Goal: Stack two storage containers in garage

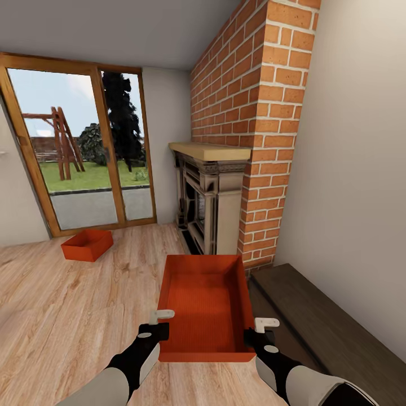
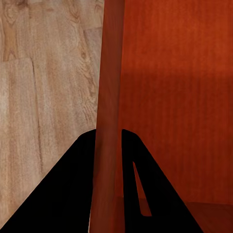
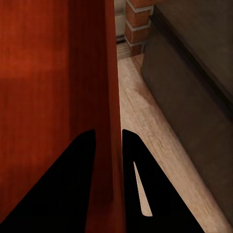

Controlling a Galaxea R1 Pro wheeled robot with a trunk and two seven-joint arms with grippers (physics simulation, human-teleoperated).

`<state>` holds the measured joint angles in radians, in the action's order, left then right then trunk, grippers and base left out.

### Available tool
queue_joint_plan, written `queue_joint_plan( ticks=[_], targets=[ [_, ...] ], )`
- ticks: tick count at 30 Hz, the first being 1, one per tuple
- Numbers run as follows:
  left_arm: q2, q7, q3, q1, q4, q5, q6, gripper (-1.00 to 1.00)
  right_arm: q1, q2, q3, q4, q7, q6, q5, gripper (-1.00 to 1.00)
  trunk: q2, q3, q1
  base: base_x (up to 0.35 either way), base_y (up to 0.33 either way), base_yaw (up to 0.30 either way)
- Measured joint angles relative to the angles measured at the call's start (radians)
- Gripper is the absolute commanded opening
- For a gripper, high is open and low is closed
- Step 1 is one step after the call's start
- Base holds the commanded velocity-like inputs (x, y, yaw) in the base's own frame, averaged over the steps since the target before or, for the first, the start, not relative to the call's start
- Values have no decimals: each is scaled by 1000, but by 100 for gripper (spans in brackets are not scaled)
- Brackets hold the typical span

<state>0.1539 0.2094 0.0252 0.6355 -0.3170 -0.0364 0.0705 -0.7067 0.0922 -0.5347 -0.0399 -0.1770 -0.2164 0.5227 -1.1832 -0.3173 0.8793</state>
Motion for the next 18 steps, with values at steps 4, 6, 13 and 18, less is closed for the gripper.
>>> queue_joint_plan(
  ticks=[4, 6, 13, 18],
  targets=[
    [-1, -1, -1, 0, -1, 0, 0, -100, 0, 1, -1, 1, -1, -1, 2, -100, 0, 1, 0, 0, 0, 286],
    [-1, -1, -1, 0, -2, 0, 0, -100, 0, 1, -1, 1, -1, -2, 3, -100, 0, 3, 0, 0, 0, 298],
    [-1, -1, -1, 0, -2, -1, 0, -100, 0, 1, -1, 1, -1, -3, 3, -100, 0, 9, 0, 0, 0, 283],
    [-1, 0, -2, 0, -3, -1, 0, -100, 0, 1, 0, 1, -1, -3, 2, -100, 0, 14, 0, 0, 0, 243]
  ],
)
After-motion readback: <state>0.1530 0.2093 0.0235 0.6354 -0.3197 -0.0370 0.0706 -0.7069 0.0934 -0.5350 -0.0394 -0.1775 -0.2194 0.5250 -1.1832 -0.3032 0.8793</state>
